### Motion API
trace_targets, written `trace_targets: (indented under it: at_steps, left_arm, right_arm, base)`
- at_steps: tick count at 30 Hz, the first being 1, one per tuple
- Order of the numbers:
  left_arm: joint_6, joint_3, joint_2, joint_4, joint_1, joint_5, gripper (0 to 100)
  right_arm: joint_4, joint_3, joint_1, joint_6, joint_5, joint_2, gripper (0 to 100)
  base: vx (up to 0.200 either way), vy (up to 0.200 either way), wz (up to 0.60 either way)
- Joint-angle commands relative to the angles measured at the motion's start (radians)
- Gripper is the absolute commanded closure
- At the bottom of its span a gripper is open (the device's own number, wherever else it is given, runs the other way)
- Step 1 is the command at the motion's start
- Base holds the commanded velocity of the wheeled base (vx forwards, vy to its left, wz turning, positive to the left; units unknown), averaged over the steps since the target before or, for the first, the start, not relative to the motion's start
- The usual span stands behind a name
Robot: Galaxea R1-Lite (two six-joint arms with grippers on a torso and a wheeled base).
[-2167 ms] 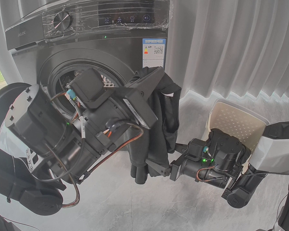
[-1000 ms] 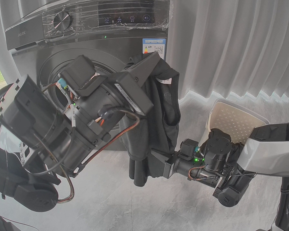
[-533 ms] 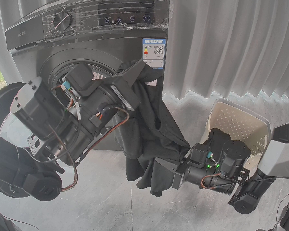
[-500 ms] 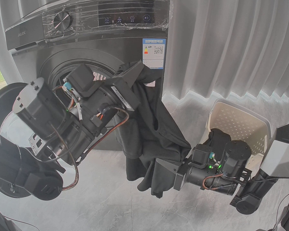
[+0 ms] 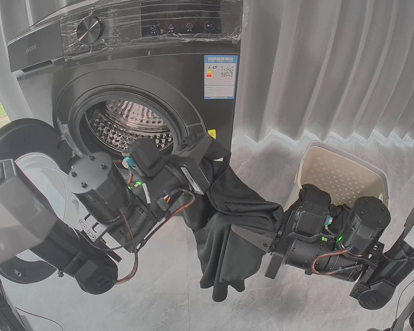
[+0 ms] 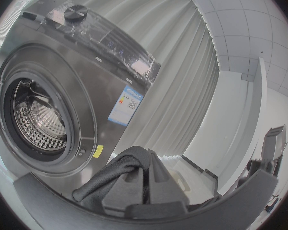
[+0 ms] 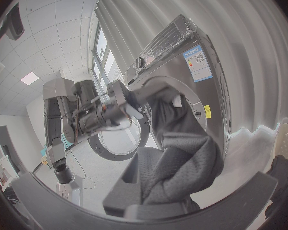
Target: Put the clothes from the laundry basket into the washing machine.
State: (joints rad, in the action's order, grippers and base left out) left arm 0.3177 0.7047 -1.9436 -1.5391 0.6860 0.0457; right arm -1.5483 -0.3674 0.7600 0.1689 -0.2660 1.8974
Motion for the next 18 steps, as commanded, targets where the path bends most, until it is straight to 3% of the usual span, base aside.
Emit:
trace_targets:
  at_steps: [1,12,13,18]
  left_arm:
    - [0.000,-0.021,-0.063,-0.009,0.004,0.000,100]
    - [-0.003,-0.053,-0.063,-0.009,0.009,-0.006,100]
    - [-0.005,-0.070,-0.063,-0.009,0.009,-0.009,0]
    - [-0.005,-0.088,-0.057,-0.010,0.020,-0.010,0]
  right_arm:
    - [-0.001,-0.011,0.001,0.000,-0.001,-0.015,100]
    - [0.001,-0.024,0.004,0.001,-0.004,-0.009,100]
    - [-0.001,-0.025,0.012,0.001,-0.004,-0.006,100]
    - [-0.001,-0.048,0.015,0.001,-0.004,-0.005,100]
  base:
    - [0.000,0.000,0.00]
    - [0.000,0.000,0.00]
    - [0.000,0.000,0.00]
    - [0.000,0.000,0.00]
